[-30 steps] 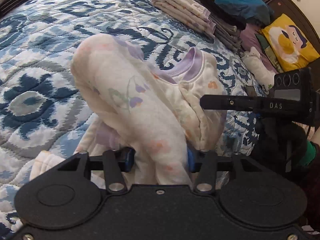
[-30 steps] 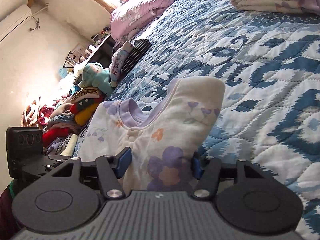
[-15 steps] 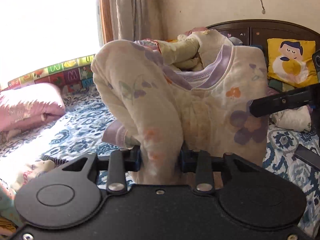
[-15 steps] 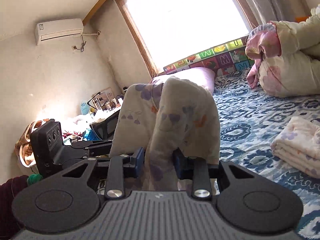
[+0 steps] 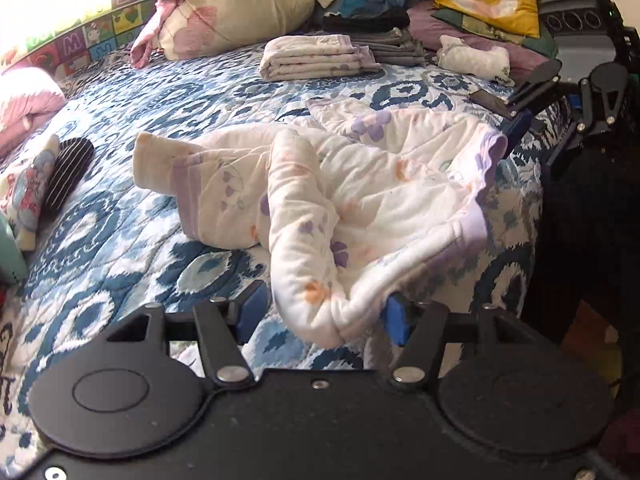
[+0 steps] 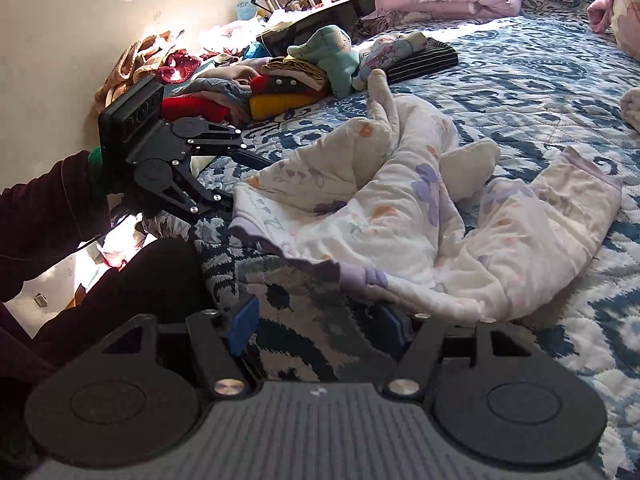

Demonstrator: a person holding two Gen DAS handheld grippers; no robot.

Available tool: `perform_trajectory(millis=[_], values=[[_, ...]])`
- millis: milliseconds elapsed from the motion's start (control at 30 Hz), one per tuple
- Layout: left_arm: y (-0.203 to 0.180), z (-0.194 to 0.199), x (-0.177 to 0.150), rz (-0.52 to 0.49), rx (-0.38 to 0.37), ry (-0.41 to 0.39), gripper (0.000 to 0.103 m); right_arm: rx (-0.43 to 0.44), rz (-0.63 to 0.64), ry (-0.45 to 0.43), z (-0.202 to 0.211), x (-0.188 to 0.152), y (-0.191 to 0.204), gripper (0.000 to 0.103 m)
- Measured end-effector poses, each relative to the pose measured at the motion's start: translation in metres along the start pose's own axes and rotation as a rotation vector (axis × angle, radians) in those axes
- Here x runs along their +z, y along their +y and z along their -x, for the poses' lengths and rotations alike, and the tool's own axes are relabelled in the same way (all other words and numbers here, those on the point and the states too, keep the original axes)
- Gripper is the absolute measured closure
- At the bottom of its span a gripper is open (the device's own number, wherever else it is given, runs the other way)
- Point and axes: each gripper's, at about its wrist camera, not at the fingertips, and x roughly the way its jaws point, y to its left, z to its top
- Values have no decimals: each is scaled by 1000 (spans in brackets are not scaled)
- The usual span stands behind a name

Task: Fold clothes
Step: 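Grasp the pajama top with the right tool while the left tool holds it, then lower the pajama top onto the quilt and release it from both tools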

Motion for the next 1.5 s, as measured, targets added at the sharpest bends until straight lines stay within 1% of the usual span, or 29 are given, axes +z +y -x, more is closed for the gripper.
perform_trajectory(millis=[33, 100, 167, 267, 333, 433, 500, 567, 667, 700, 733, 800, 833, 900, 933, 1033, 1067, 1100, 1133, 1167, 1233, 1267, 1300, 1333, 1367, 1400, 1433, 1467, 1500], values=[[-1, 8, -2, 35, -3, -14, 42, -4, -9, -6, 7, -4, 3, 38], [-1, 25, -3, 104, 11, -77, 40, 0, -42, -53, 28, -7, 4, 33], [2, 36, 0, 211, 6, -140, 35, -7, -89, -128, 46, -7, 1, 27], [14, 35, 16, 396, 28, -203, 34, -69, -159, -209, 54, 7, -20, 27], [20, 26, 28, 522, 40, -230, 33, -144, -202, -247, 45, 22, -33, 27], [22, 7, 45, 640, 38, -247, 32, -209, -272, -282, 22, 42, -55, 28], [20, -7, 59, 652, 56, -247, 32, -248, -301, -280, -4, 56, -70, 31], [13, -29, 74, 624, 105, -224, 32, -277, -336, -266, -30, 69, -85, 36], [10, -58, 80, 586, 98, -186, 32, -307, -399, -234, -64, 84, -105, 36], [11, -68, 79, 567, 99, -139, 32, -311, -418, -224, -74, 88, -110, 36], [14, -82, 73, 554, 139, -32, 32, -311, -431, -215, -82, 90, -115, 36], [23, -96, 53, 528, 288, 139, 34, -317, -467, -194, -96, 94, -124, 36], [31, -92, 39, 553, 329, 166, 34, -321, -490, -183, -103, 95, -128, 34], [48, -77, 11, 630, 388, 187, 33, -307, -555, -166, -110, 92, -138, 27], [53, -66, 5, 653, 399, 164, 34, -296, -581, -168, -112, 90, -142, 23], [53, -21, 16, 663, 503, -4, 35, -256, -648, -174, -118, 85, -153, 21], [52, -9, 24, 670, 516, -69, 35, -246, -661, -176, -120, 84, -155, 21], [52, -1, 36, 677, 493, -129, 35, -236, -674, -178, -122, 84, -157, 21], [52, 4, 45, 680, 454, -164, 35, -226, -688, -181, -125, 84, -159, 23], [51, -2, 54, 679, 410, -165, 35, -219, -701, -183, -128, 85, -161, 26], [50, -18, 75, 675, 320, -146, 35, -204, -720, -187, -133, 86, -164, 34], [51, -36, 81, 675, 298, -114, 35, -201, -729, -191, -136, 87, -166, 41], [51, -56, 84, 676, 285, -75, 35, -194, -736, -194, -138, 88, -168, 44], [53, -75, 83, 679, 282, -33, 35, -182, -742, -196, -140, 88, -169, 54], [55, -92, 82, 681, 289, 4, 44, -173, -749, -197, -142, 87, -170, 67], [59, -111, 80, 676, 297, 40, 55, -173, -749, -200, -143, 87, -171, 71], [62, -126, 78, 667, 312, 73, 79, -171, -740, -207, -143, 86, -170, 77], [64, -131, 79, 662, 311, 77, 89, -169, -733, -217, -141, 86, -169, 82], [65, -133, 81, 658, 304, 71, 91, -169, -725, -234, -136, 86, -167, 83]])
